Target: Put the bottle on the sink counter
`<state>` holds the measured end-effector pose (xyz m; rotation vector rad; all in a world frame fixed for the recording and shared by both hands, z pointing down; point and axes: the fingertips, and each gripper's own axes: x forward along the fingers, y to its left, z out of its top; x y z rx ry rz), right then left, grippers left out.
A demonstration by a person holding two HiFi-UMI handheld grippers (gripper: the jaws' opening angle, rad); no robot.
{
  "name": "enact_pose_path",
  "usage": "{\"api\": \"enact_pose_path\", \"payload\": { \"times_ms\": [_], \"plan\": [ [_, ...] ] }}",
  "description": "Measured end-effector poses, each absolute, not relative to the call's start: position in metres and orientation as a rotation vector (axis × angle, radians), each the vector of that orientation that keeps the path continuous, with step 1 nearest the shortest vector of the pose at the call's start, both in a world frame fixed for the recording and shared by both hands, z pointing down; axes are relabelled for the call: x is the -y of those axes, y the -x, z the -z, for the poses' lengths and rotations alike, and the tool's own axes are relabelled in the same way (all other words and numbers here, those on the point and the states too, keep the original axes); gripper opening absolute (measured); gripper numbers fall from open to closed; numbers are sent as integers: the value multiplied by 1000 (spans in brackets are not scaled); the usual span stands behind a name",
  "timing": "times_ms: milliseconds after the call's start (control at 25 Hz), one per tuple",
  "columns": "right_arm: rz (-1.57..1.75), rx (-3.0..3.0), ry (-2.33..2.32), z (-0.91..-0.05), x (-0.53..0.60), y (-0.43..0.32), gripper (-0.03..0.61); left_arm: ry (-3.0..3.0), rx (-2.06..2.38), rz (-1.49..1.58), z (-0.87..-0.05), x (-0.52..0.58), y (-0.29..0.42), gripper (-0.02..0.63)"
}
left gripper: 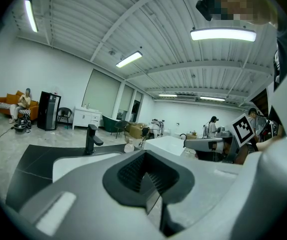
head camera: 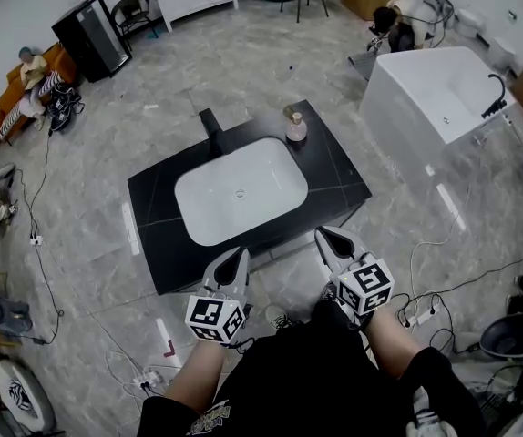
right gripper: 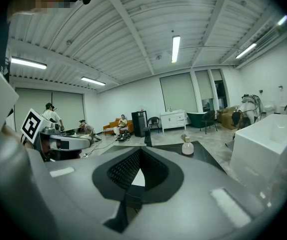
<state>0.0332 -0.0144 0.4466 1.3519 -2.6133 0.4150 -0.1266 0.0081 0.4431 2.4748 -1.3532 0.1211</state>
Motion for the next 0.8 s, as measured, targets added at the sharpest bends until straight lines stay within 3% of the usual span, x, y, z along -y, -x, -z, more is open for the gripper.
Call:
{"api": "enact_pose_path", "payload": {
  "times_ms": [800],
  "plan": [
    [-446,2595,-1368,-452,19,-38,28,-2460,1343,-100,-448,-4,123,0]
  ]
}}
